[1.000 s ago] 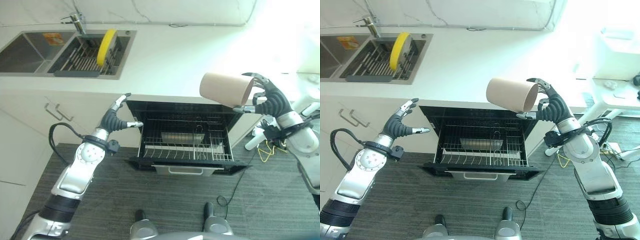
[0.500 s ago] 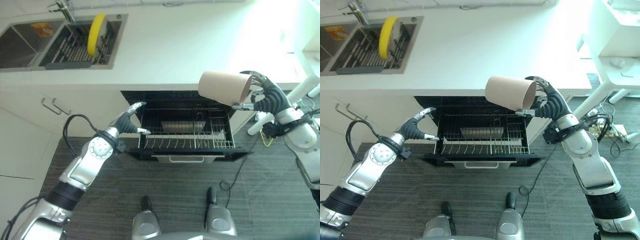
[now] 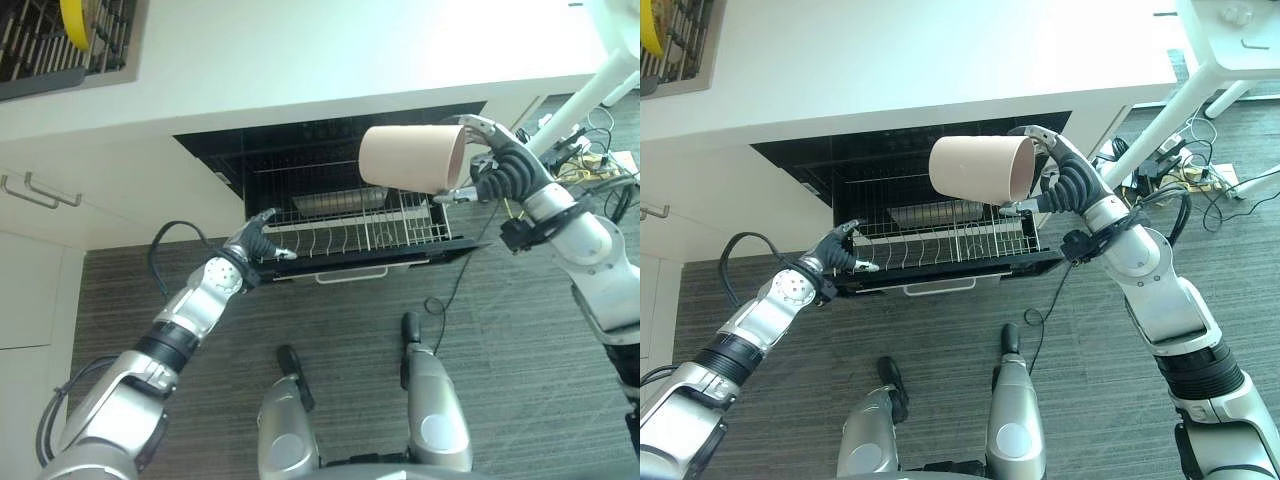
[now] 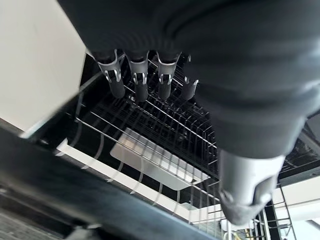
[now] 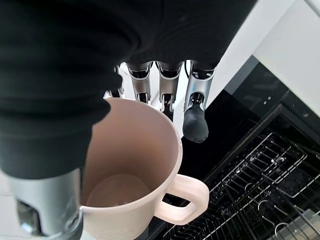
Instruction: Place the dishes in the dishwasher.
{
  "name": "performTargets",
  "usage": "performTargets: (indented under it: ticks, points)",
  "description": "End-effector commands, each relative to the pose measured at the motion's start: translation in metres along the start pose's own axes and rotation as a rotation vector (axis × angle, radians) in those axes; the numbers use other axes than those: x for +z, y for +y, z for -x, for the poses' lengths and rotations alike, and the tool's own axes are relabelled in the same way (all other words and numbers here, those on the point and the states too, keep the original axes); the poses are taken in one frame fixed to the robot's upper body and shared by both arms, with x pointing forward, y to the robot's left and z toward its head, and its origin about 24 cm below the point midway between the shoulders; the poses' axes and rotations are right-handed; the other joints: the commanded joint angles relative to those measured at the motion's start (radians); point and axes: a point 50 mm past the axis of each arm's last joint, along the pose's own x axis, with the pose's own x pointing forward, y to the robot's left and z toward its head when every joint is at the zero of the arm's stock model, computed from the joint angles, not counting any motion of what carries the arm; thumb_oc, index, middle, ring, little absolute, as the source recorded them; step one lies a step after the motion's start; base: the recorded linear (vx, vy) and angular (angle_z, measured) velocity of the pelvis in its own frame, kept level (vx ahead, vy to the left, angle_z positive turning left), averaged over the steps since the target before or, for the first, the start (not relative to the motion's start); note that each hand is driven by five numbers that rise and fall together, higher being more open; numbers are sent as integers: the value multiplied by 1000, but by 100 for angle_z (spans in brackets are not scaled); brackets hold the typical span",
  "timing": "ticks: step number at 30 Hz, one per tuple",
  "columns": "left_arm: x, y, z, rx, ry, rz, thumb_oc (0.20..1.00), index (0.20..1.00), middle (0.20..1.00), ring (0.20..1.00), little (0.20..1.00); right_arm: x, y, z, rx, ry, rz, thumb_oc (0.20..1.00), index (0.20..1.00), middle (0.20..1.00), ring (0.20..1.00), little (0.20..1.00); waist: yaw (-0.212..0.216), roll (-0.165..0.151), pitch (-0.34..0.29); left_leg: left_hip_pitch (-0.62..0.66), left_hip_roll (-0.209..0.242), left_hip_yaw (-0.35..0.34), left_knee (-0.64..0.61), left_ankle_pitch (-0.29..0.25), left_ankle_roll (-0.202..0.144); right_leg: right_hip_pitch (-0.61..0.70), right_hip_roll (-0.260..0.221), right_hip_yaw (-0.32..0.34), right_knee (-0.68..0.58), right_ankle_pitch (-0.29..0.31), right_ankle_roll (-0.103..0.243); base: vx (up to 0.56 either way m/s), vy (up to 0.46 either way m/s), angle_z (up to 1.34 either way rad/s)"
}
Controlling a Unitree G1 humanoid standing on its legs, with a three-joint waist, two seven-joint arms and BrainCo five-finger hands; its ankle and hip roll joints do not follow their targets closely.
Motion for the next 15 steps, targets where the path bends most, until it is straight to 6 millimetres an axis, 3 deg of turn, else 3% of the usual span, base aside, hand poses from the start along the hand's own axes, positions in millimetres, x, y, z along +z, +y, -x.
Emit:
performTargets:
  ticks: [1, 8, 10, 15]
  points:
    - [-9, -2, -2, 6, 46, 7, 1000, 1000, 1000, 1000, 1000, 31, -10, -5, -35, -138, 22, 200, 200, 200, 200, 200, -20, -24, -86, -43, 83, -80, 18, 64, -54, -12, -69, 79, 43, -40, 68, -30, 74, -9]
    - [-26, -30, -10, -158, 198, -56, 1000, 1000, 1000, 1000, 1000, 42, -10, -10, -28, -172, 22, 200, 200, 200, 200, 200, -47, -31, -71, -55, 81, -64, 16, 65, -55, -36, -67, 89, 35, -29, 72, -5, 41, -7]
    - [-38, -47, -11, -228, 294, -32, 1000, 1000, 1000, 1000, 1000, 48, -14, -14, -45, -187, 26, 200, 200, 200, 200, 200, -60, -40, -60, -62, 83, -54, 22, 61, -55, -46, -68, 92, 31, -27, 74, -15, 28, -7]
    - [-50, -62, -5, -287, 350, -62, 1000, 1000, 1000, 1000, 1000, 45, -22, -13, -87, -159, 46, 200, 200, 200, 200, 200, -63, -46, -43, -65, 82, -50, 24, 52, -55, -50, -67, 93, 27, -28, 76, -20, 8, -5]
